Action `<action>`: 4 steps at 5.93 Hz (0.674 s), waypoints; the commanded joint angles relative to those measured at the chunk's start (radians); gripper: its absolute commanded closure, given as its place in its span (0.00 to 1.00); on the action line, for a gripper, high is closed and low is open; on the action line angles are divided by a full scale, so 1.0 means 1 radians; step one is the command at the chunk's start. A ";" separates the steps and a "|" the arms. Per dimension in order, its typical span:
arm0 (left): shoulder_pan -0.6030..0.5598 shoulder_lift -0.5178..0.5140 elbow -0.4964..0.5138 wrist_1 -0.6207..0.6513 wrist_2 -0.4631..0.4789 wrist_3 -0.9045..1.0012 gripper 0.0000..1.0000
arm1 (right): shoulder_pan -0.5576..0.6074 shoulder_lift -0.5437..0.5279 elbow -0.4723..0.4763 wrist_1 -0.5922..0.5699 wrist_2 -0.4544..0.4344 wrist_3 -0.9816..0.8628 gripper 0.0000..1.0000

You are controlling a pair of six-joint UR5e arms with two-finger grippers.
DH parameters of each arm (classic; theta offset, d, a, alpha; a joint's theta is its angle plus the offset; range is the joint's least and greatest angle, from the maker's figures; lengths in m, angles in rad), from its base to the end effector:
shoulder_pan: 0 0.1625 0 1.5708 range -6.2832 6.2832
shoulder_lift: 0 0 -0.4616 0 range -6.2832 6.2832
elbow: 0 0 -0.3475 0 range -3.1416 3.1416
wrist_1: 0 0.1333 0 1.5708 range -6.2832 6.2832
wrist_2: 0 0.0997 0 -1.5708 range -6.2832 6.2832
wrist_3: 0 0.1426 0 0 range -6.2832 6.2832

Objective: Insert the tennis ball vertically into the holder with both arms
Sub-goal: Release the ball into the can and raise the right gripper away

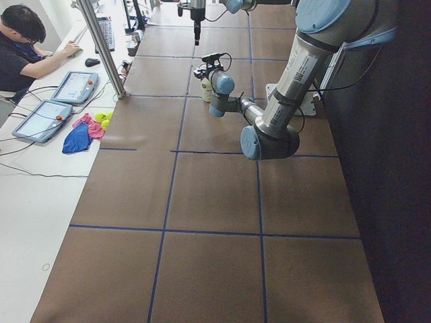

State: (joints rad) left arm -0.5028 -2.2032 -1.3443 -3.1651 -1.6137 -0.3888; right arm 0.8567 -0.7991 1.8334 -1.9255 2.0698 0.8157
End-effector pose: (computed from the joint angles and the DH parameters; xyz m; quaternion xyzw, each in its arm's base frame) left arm 0.5347 -0.4392 0.2477 0.6201 0.5687 0.1969 0.5032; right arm -0.3803 -0.5382 0.2294 0.0718 -0.3916 -0.0358 0.9166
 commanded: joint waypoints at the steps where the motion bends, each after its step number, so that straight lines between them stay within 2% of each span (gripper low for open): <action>1: -0.005 0.003 -0.057 0.005 0.000 -0.001 0.02 | 0.115 -0.110 0.004 0.003 0.042 -0.223 0.00; 3: -0.069 0.002 -0.087 0.031 -0.005 -0.001 0.02 | 0.242 -0.225 -0.023 0.006 0.042 -0.501 0.00; 4: -0.124 0.002 -0.093 0.116 -0.012 0.001 0.02 | 0.312 -0.271 -0.055 0.006 0.065 -0.629 0.00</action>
State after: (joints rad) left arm -0.5788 -2.2007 -1.4306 -3.1117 -1.6200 -0.3892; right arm 1.1023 -1.0231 1.8047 -1.9193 2.1191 0.3136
